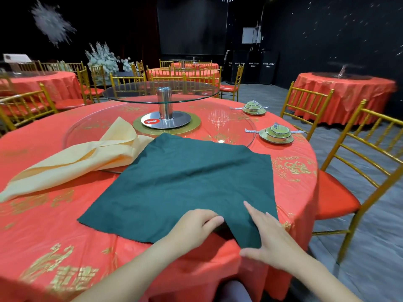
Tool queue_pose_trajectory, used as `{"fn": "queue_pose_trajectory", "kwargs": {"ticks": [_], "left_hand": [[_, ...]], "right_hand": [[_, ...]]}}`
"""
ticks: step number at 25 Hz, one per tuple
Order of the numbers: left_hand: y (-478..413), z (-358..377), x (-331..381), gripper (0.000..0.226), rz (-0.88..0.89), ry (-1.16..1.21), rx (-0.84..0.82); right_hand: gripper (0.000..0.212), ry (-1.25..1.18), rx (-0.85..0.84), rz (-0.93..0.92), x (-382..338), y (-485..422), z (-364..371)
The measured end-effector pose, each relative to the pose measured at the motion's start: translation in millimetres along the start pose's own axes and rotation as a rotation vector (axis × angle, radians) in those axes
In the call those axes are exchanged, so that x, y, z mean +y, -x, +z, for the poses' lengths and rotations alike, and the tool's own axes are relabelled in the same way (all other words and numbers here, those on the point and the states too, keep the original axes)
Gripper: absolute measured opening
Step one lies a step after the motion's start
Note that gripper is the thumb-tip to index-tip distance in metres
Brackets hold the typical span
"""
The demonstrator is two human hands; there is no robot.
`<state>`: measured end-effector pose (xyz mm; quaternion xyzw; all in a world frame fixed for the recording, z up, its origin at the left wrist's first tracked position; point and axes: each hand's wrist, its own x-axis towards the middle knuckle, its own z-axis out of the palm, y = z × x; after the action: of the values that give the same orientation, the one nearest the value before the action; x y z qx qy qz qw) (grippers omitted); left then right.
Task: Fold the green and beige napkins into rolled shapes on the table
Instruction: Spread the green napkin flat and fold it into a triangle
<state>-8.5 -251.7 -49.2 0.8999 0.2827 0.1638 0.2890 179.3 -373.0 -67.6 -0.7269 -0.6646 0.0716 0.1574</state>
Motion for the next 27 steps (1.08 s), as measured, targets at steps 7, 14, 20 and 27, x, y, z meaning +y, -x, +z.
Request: {"fn": "queue_pose_trajectory", "kwargs": {"ticks": [7, 14, 20, 27], "left_hand": [[-17, -15, -1, 0.043, -0.209, 0.296, 0.166], [-42, -36, -17, 0.049, -0.348, 0.601, 0.148], [-37, -37, -5, 0.041, -0.326, 0.633, 0.124], [-20, -28, 32, 0.037, -0.114, 0.547, -0.07]], "right_hand": [[0.125, 0.019, 0.074, -0.025, 3, -14, -5], [0.097, 0.2, 0.412, -0.052, 30, -44, -7], [0.062, -0.014, 0.569, -0.169, 23, -73, -44], [0.059, -0.653, 0.412, 0.066, 42, -54, -75]]}}
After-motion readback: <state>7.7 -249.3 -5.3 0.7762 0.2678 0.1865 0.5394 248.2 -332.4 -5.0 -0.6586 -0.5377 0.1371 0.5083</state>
